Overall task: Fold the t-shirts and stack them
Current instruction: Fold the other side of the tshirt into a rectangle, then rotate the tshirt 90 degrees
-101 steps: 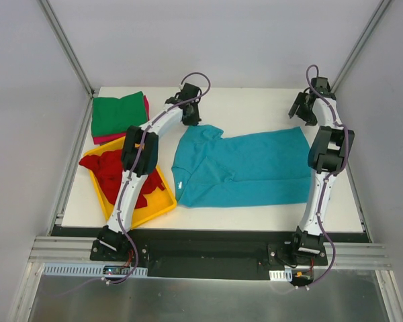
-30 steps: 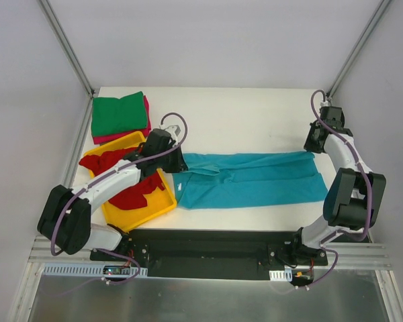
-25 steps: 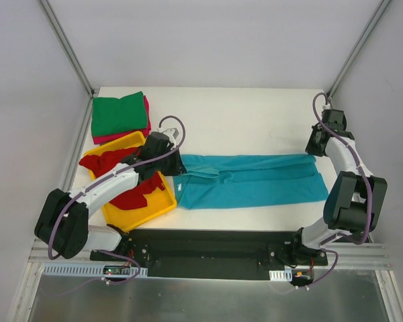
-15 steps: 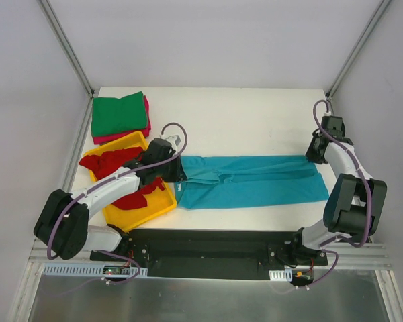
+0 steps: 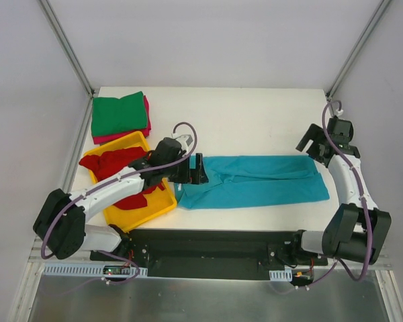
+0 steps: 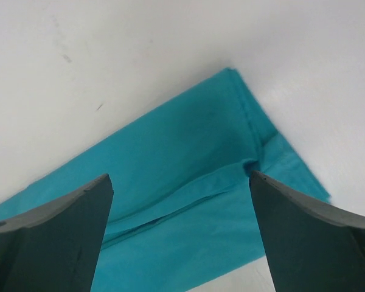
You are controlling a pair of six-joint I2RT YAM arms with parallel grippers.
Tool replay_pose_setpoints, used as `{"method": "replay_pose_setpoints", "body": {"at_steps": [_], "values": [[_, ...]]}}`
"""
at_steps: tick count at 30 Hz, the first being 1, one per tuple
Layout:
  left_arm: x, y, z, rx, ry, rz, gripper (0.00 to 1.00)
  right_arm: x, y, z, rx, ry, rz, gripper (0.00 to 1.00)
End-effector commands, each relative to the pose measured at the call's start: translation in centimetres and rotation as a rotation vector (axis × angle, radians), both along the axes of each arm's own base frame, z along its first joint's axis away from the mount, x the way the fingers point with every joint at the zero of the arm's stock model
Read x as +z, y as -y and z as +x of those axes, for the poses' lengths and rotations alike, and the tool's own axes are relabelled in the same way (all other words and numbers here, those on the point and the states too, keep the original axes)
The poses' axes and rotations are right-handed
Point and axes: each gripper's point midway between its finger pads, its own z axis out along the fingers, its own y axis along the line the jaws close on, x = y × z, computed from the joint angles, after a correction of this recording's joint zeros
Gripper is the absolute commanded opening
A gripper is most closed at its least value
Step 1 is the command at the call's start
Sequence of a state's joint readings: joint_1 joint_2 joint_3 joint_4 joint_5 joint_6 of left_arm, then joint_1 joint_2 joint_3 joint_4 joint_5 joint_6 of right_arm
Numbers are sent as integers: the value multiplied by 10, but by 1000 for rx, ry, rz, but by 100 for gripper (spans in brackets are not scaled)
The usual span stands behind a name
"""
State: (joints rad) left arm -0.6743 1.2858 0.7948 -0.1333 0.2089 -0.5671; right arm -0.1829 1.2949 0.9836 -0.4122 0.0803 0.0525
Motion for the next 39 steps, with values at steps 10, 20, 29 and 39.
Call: {"method": "replay_pose_setpoints", "body": {"at_steps": [10, 20, 29, 39], "values": [[-54, 37, 48, 149, -257, 30, 99, -87, -51, 16, 108, -236, 235, 96], [-71, 72, 157, 272, -331, -20, 99, -102, -58, -27, 1, -269, 335, 96], [-87, 142, 330, 378, -198, -243, 99, -119, -154, -123, 157, -347, 487, 96], [-42, 165, 396, 533, 23, -564, 99, -92, -236, -173, 454, -250, 566, 96]]}}
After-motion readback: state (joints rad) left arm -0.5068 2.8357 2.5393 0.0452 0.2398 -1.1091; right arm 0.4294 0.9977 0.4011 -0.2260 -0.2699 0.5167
